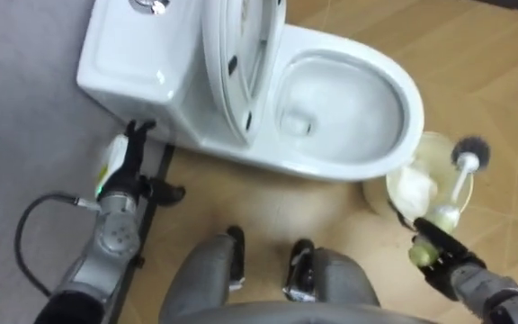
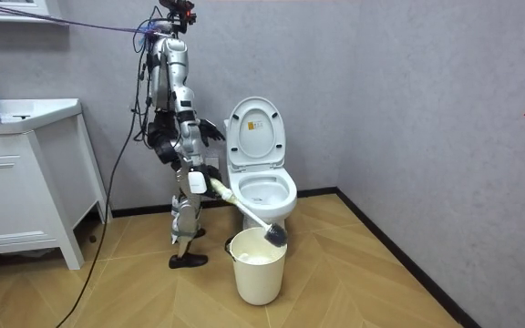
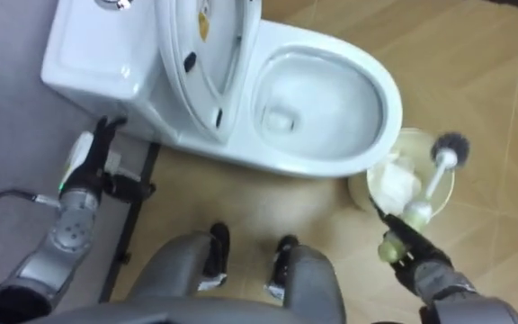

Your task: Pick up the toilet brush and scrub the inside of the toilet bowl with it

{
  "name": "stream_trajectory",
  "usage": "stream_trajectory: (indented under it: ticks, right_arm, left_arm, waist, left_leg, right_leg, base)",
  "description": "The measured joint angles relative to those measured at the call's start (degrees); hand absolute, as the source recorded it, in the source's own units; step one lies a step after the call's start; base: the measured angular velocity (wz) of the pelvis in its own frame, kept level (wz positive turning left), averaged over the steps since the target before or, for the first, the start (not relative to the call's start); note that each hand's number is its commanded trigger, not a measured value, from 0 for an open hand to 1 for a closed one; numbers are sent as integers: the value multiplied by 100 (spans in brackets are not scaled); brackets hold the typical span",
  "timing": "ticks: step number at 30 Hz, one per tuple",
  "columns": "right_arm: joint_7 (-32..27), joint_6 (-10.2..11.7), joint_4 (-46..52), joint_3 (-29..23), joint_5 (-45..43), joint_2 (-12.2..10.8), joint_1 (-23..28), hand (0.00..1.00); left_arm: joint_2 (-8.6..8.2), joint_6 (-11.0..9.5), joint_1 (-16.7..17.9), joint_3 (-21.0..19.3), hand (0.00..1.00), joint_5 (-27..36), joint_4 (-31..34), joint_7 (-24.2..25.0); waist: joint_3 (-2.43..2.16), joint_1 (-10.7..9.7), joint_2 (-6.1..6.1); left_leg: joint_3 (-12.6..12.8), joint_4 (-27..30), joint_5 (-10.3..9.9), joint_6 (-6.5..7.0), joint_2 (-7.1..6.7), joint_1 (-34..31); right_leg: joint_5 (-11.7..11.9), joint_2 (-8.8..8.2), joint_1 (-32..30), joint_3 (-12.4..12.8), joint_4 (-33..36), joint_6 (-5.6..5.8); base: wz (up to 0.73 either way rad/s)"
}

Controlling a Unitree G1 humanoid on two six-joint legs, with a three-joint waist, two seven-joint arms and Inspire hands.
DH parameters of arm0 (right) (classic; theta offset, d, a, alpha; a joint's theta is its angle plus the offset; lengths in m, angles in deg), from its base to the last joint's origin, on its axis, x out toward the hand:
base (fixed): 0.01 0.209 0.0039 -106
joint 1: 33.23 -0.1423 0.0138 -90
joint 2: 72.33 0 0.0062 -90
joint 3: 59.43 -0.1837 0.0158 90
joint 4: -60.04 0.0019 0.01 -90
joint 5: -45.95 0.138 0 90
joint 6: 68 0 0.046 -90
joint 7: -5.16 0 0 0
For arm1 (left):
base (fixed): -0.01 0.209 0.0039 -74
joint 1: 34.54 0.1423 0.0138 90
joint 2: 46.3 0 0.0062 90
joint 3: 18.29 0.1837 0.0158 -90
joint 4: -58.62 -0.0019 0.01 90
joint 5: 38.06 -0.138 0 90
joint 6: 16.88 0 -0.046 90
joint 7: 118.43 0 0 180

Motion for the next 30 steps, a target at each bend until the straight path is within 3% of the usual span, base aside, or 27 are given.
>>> stream_trajectory:
  ticks: [6,9,15,19,21,24,30]
  right_arm:
    - [-23,114,689,-17,11,-73,631,100]
    - [-58,180,939,-19,-398,-160,819,100]
    - [-196,328,1345,-123,-1488,-224,887,100]
    - [-182,582,1491,0,-2227,-258,869,100]
    - [-238,616,1582,73,-2812,-317,839,100]
    - [-220,648,1663,180,-3397,-354,864,100]
    - [-213,736,1945,278,-3982,-460,869,100]
  left_arm:
    - [-9,-22,620,-315,0,-292,339,-59]
    - [-13,-41,936,-451,0,-571,580,-120]
    - [-40,-79,1063,-688,0,-1288,902,-318]
    - [-121,-328,1229,-834,0,-1516,1563,-540]
    - [-184,-695,1219,-838,0,-1519,1975,-832]
    - [-184,-993,1215,-877,0,-1578,2206,-1062]
    - [-181,-1194,1188,-1051,0,-1910,2260,-1182]
  waist:
    - [-56,7,-73]
    - [-73,-19,-126]
    - [-66,43,-115]
    - [-57,163,-137]
    - [-48,265,-158]
    - [-47,369,-161]
    - [-45,443,-231]
  left_leg:
    - [-67,-614,46,-63,-66,921]
    - [-87,-751,44,-67,-70,1239]
    - [-293,-803,44,-73,-89,1537]
    - [-394,-835,9,-122,-86,1698]
    - [-432,-893,9,-129,-91,1764]
    - [-447,-928,8,-130,-94,1887]
    - [-522,-855,16,-143,-129,1838]
  right_leg:
    - [55,33,940,-111,-633,18]
    - [69,75,1330,-130,-890,22]
    - [135,131,1847,-227,-1250,26]
    - [147,149,2024,-315,-1328,28]
    - [148,147,2094,-372,-1320,28]
    - [147,148,2224,-406,-1328,29]
    - [149,160,2258,-495,-1331,25]
  base:
    - [7]
    - [7]
    - [19]
    - [12]
    - [9]
    - [2]
    - [6]
